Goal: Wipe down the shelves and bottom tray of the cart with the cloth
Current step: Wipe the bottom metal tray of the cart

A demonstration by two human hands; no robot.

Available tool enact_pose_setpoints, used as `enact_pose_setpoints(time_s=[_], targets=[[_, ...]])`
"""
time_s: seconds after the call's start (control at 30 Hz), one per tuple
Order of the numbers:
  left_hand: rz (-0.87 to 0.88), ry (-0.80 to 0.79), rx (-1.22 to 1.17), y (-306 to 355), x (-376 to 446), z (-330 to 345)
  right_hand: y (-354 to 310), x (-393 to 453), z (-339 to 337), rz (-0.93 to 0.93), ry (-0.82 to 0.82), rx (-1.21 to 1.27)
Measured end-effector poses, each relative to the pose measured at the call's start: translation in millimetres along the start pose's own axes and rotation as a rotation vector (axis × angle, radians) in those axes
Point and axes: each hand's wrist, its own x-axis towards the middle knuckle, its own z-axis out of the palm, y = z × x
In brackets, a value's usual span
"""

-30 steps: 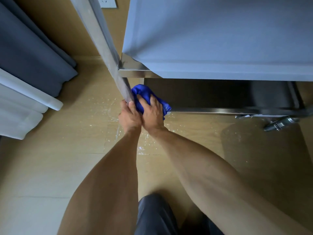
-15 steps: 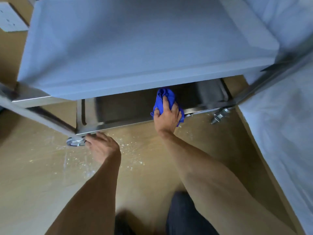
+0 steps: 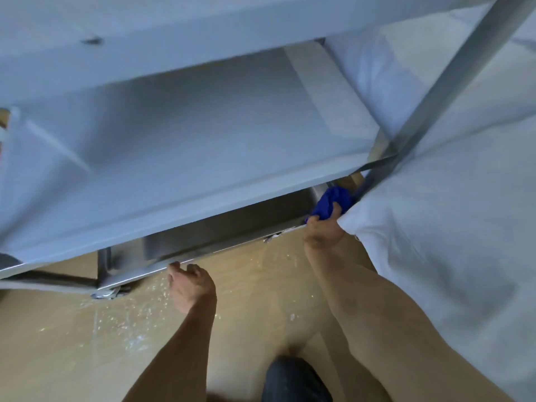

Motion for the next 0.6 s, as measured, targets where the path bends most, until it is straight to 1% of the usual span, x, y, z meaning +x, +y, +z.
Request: enact_pose_setpoints(time_s=[0.07,0.1,0.13,0.17,0.2,0.23,0.27,0.3,0.33,0.4,0.5,0.53,0.6], targets=[[-0.109,-0.058,0.007,19,-13,-15,-18,-24,-40,0.098,-0.153,-0.030],[-0.148,-0.103,0.002,32,-19,-21,-30,-38,-54,0.097,-0.249,-0.071],[-0.162,-0.158,-0.002,43,-22,-25,-52,-54,-67,0.096,-0.287,-0.083],[-0.142,-0.220,0.008,54,-25,-28,-68,-64,-72,0.131,-0.302,-0.089],[-0.106,-0.277,0.030,63,-27,-30,-56,-64,-62,0.171,-0.251,-0.064],[-0.057,-0.322,0.058,69,-30,-30,-39,-60,-45,0.276,-0.165,-0.059],[0.000,-0.346,0.082,74,-33,-30,-21,-59,-28,0.320,-0.128,-0.113],[0.052,-0.358,0.097,77,-34,-31,-12,-65,-18,0.217,-0.182,-0.156],[0.098,-0.364,0.111,78,-34,-32,-12,-71,-9,0.230,-0.226,-0.106],[0.142,-0.341,0.134,73,-27,-33,-10,-78,-3,0.161,-0.239,-0.149],[0.210,-0.296,0.153,60,-16,-32,-18,-66,5,-0.054,-0.121,-0.149],[0.225,-0.276,0.142,53,-10,-29,-18,-58,12,-0.113,-0.108,-0.164],[0.228,-0.233,0.128,38,-1,-23,-19,-34,24,-0.211,-0.030,-0.294]])
